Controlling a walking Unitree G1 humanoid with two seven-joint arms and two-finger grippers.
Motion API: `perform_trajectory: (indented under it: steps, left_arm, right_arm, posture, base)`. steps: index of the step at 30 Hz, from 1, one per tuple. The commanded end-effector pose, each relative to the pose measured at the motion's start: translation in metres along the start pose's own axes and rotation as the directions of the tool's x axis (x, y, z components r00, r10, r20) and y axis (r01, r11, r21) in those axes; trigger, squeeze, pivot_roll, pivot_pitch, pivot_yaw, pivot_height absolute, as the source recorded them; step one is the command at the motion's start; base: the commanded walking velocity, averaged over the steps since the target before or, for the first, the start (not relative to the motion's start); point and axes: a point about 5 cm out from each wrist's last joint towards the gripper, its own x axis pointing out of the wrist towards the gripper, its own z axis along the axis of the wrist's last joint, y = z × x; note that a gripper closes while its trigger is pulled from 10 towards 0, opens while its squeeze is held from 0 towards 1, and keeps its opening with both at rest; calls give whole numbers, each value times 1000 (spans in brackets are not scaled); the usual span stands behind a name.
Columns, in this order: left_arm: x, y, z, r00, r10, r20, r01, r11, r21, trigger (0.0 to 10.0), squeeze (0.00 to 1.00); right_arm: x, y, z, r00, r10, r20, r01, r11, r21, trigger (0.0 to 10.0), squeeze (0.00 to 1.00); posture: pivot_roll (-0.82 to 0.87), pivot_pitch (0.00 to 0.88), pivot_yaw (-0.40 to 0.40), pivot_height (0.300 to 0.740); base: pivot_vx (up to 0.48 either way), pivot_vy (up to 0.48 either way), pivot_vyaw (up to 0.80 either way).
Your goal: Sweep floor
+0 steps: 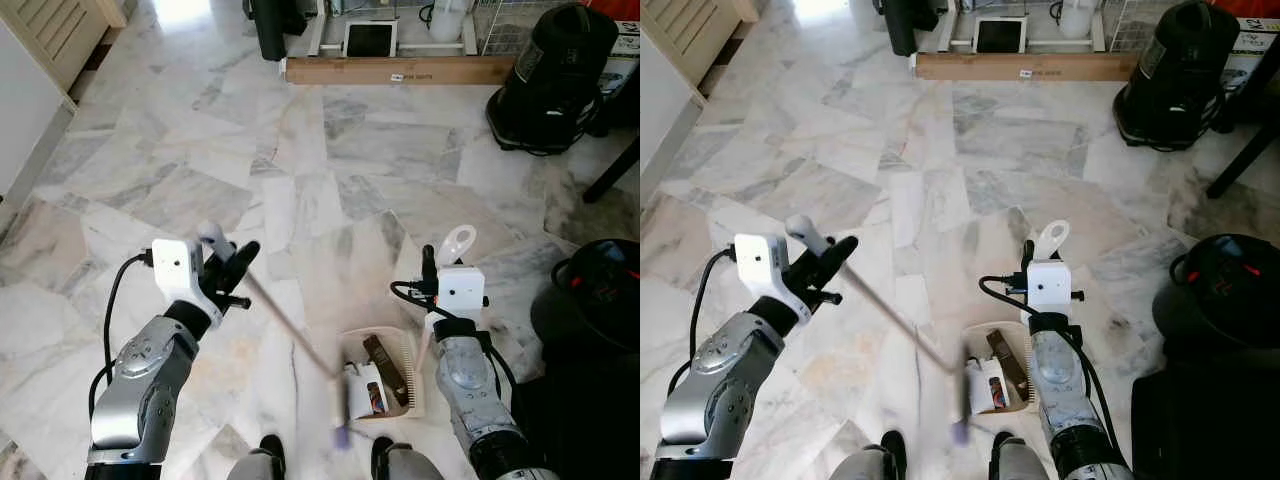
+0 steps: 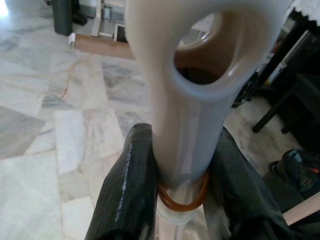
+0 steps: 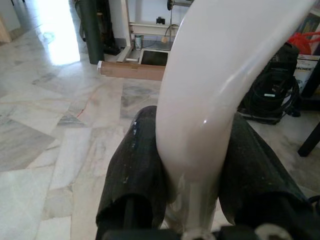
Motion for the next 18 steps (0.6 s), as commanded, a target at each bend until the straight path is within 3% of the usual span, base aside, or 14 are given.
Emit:
perform_trajectory:
  steps: [1, 4, 10, 15, 18]
  left_arm:
    - [-3, 9, 17, 996, 54, 72, -58, 997, 57, 10000, 0]
    - [0, 8, 26, 994, 49, 101, -55, 997, 61, 10000, 0]
    - [2, -1, 26, 997, -15, 81, 17, 1000, -18, 10000, 0]
    - [0, -7, 31, 993, -69, 100, 82, 988, -130, 10000, 0]
    - [0, -7, 33, 992, -78, 100, 92, 986, -142, 10000, 0]
  right_arm:
    - [-16, 6, -24, 991, 13, -135, -10, 1000, 20, 10000, 0]
    - [-17, 6, -25, 990, 14, -137, -11, 1000, 21, 10000, 0]
    - [-17, 6, -25, 990, 13, -139, -10, 1000, 22, 10000, 0]
    - [-17, 5, -26, 990, 11, -141, -8, 1000, 21, 10000, 0]
    - [-17, 5, -26, 990, 11, -142, -8, 1000, 20, 10000, 0]
  posture:
    - [120, 317, 105, 740]
    - [122, 318, 105, 740]
    - [118, 320, 104, 740]
    - [121, 312, 101, 740]
    - [122, 310, 101, 740]
  base:
    - [0, 0, 0]
    - [0, 0, 0]
    - [0, 0, 0]
    - [0, 0, 0]
    - [0, 0, 0]
